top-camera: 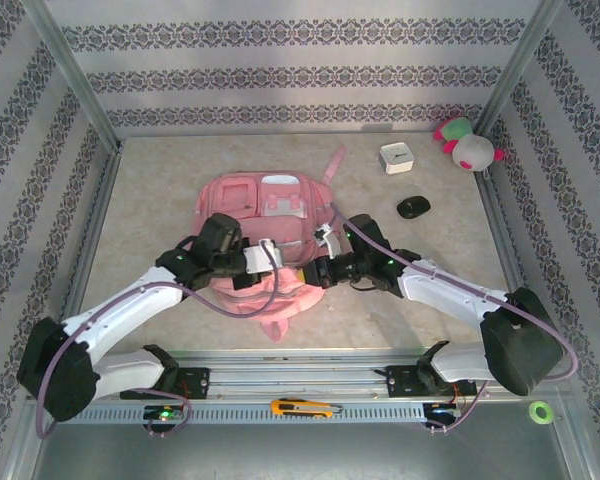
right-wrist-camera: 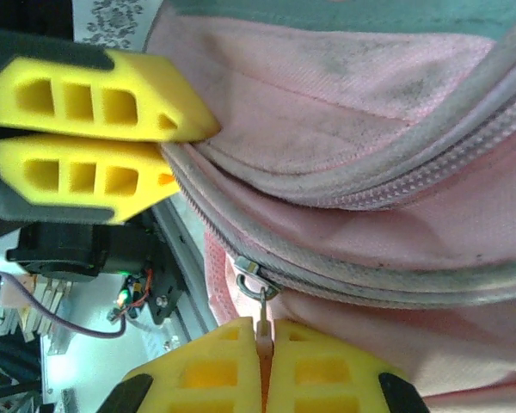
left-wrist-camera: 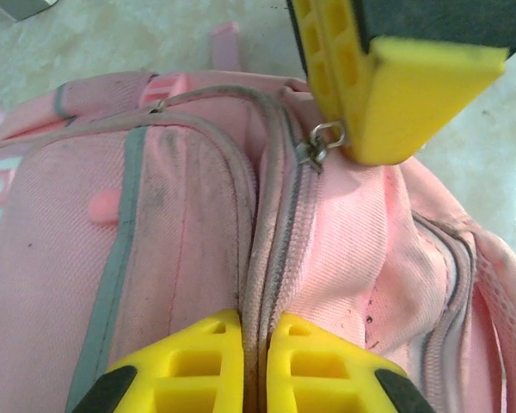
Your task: Pack books, pencil case, and school supplies into a backpack
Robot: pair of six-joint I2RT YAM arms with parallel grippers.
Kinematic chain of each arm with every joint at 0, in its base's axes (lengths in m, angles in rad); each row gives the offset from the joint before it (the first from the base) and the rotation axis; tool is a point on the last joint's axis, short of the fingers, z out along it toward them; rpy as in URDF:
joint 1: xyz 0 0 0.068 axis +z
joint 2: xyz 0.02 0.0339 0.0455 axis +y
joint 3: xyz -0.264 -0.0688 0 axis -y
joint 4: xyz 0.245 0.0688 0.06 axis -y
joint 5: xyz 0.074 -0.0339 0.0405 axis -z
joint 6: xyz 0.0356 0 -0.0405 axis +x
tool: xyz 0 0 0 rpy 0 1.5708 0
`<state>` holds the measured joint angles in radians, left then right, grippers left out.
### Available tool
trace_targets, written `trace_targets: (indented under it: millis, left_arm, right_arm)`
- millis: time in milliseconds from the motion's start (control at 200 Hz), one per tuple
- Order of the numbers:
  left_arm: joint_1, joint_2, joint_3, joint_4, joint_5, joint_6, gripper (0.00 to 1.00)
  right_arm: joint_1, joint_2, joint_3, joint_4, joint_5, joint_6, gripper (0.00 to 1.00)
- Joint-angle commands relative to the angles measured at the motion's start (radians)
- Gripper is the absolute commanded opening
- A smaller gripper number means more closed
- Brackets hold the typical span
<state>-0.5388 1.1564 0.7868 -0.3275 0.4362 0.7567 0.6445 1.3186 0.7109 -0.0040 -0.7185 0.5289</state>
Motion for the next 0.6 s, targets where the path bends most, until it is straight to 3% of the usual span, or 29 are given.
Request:
trace_targets:
  millis: [0,95,210,285,405,595]
  left_arm:
    - [0.126,-0.075,-0.005,-0.208,-0.031,0.087,0.03]
    - [0.136,-0.125,-0.016,-0.227,-0.023,0.105,0.08]
    - [0.118,-0.144,-0.006,-0.191,0.115,0.03,0.4]
    - [0.066,-0.15,-0.012,-0.123,0.145,-0.031,0.53]
    - [-0.042,-0.131,-0.039,0.01,0.084,-0.055,0.59]
    - [-0.068,-0.01,0.001,-0.009,0.037,-0.003,0.6]
  right_arm:
    - [0.031,-0.007,-0.01,0.001,0.04,0.043,0.0]
    - [0.037,0.008,-0.013,0.04,0.047,0.061,0.0]
    - [0.052,0.039,0.0,0.092,0.027,0.075,0.0]
    - [0.06,0.059,0.013,0.104,0.017,0.075,0.0]
    - [0.061,0.073,0.024,0.108,0.01,0.071,0.0]
    - [0.062,0.068,0.026,0.107,0.003,0.068,0.0]
